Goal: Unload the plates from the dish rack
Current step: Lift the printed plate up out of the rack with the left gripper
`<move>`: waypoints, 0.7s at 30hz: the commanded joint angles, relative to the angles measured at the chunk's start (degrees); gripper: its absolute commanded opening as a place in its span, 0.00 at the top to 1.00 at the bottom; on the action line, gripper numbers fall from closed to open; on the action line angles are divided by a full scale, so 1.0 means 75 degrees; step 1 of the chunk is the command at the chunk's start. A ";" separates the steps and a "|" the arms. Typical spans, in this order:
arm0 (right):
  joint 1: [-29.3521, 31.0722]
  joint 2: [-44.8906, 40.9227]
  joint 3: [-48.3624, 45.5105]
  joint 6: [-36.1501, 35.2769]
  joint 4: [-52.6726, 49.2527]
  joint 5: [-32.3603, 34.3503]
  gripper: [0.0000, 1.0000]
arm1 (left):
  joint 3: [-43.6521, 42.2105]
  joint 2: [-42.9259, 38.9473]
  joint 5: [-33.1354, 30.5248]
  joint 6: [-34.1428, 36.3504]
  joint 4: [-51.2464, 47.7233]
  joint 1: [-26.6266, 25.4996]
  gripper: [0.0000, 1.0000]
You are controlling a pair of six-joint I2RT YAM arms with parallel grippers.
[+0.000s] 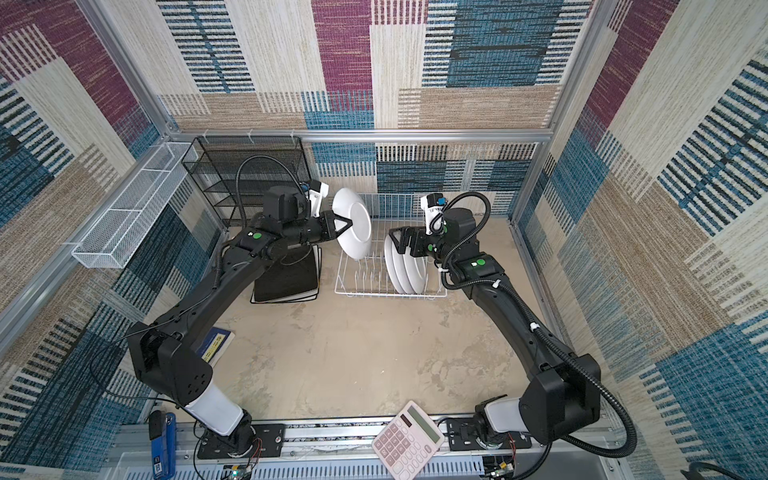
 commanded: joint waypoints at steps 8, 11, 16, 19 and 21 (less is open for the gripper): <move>-0.0490 0.0597 0.0875 0.1435 0.0686 -0.1220 0.01 | -0.0335 -0.1050 -0.0544 0.3931 -0.0298 -0.0148 1.00; -0.0595 0.0914 0.1305 0.2014 0.0841 -0.1807 0.01 | -0.0979 -0.1505 -0.1172 0.5023 0.0114 -0.0326 1.00; -0.0612 0.1496 0.2101 0.2313 0.0775 -0.2556 0.01 | -0.1937 -0.2184 -0.2207 0.6693 0.0761 -0.0605 1.00; -0.0607 0.1671 0.2386 0.2077 0.0648 -0.2574 0.01 | -0.2322 -0.2463 -0.2929 0.7459 0.0976 -0.0751 1.00; -0.0605 0.1930 0.2858 0.1885 0.0205 -0.2813 0.01 | -0.2518 -0.2577 -0.3455 0.7984 0.1104 -0.0926 1.00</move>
